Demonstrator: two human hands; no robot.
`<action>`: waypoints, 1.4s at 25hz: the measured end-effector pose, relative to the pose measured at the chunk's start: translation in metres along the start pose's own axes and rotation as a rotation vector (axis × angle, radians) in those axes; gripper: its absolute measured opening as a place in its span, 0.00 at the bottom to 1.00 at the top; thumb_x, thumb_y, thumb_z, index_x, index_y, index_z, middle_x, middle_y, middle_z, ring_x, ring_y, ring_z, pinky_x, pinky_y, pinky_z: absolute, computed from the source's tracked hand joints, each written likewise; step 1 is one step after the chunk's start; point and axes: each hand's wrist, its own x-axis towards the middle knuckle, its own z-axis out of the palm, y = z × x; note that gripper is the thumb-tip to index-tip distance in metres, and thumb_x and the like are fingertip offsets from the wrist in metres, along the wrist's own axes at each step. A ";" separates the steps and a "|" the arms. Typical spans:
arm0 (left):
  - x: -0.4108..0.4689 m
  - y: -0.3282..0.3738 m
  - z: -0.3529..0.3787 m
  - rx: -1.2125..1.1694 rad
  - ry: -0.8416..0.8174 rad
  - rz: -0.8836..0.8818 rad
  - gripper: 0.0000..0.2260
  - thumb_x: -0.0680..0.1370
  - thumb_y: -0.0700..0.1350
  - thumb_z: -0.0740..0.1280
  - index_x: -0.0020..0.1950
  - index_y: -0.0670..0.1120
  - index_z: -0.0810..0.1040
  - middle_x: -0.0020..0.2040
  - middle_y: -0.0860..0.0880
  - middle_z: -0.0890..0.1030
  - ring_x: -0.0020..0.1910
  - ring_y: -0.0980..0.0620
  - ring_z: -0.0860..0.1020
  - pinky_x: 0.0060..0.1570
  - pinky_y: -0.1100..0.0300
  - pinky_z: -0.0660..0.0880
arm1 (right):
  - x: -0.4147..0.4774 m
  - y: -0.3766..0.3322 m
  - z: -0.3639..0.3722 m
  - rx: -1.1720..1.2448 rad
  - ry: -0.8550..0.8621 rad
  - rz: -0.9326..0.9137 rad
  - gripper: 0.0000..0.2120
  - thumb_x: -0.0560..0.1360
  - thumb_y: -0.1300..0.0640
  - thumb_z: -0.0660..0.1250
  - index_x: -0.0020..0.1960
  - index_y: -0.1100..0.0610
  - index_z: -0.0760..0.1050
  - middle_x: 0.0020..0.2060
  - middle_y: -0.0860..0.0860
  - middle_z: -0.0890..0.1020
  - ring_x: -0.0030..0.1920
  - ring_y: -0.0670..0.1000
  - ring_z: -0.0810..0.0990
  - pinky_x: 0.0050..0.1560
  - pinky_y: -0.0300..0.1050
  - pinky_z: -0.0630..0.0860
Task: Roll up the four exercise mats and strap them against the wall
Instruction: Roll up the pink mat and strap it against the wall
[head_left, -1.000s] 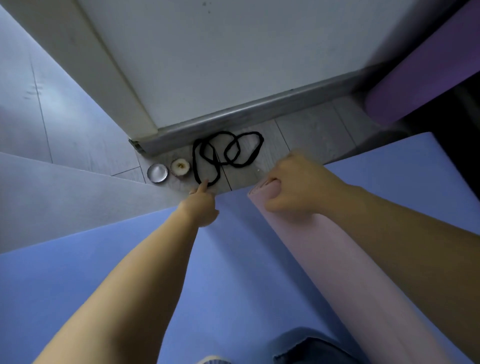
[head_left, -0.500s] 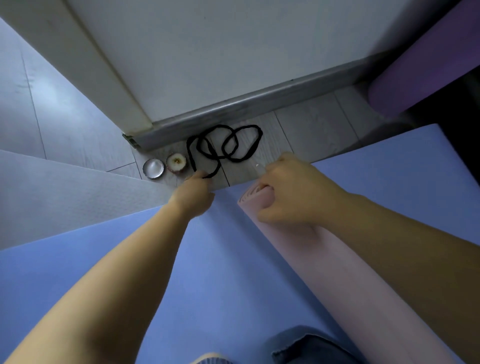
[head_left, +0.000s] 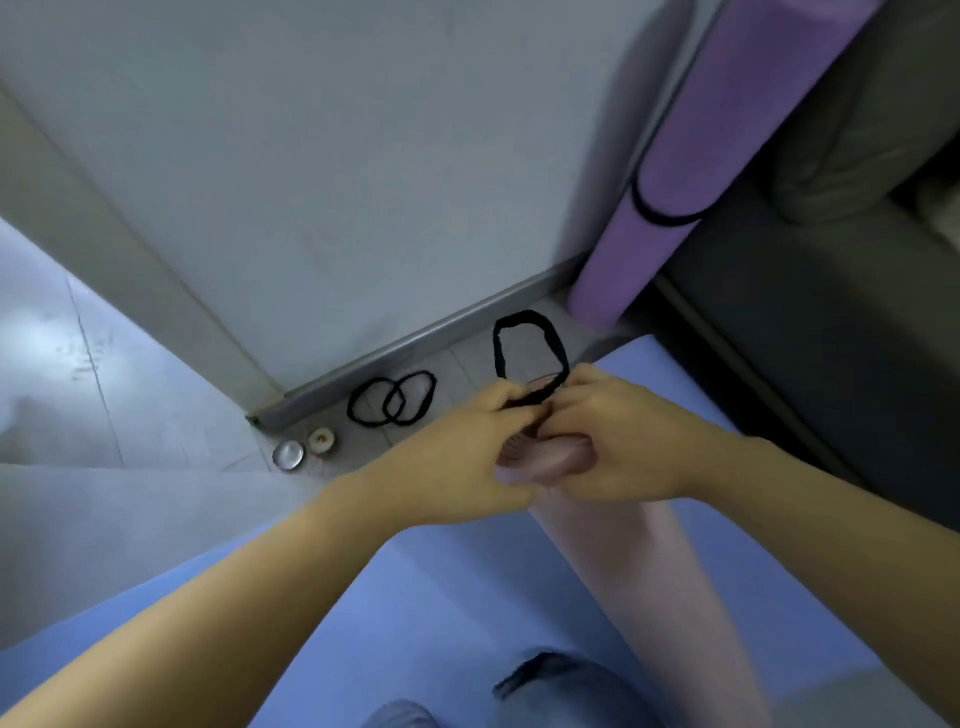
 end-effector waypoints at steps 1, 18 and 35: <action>0.000 0.014 -0.002 0.092 0.029 0.050 0.27 0.73 0.55 0.70 0.70 0.53 0.69 0.67 0.58 0.65 0.62 0.61 0.68 0.62 0.66 0.67 | -0.016 -0.005 -0.020 -0.025 0.027 -0.025 0.08 0.65 0.50 0.71 0.42 0.52 0.81 0.36 0.44 0.78 0.44 0.48 0.70 0.46 0.40 0.71; -0.125 0.147 0.037 0.644 0.501 0.457 0.28 0.62 0.68 0.66 0.46 0.45 0.79 0.51 0.52 0.77 0.55 0.56 0.68 0.49 0.60 0.73 | -0.189 -0.128 0.008 -0.063 0.553 -0.161 0.22 0.67 0.48 0.75 0.59 0.52 0.78 0.49 0.40 0.75 0.56 0.40 0.67 0.59 0.30 0.63; -0.165 0.171 0.084 0.802 0.532 0.510 0.30 0.64 0.71 0.63 0.48 0.46 0.79 0.50 0.53 0.76 0.55 0.54 0.69 0.53 0.65 0.68 | -0.237 -0.177 -0.040 -0.396 0.268 0.151 0.12 0.79 0.59 0.55 0.58 0.57 0.74 0.51 0.52 0.78 0.49 0.54 0.79 0.52 0.50 0.74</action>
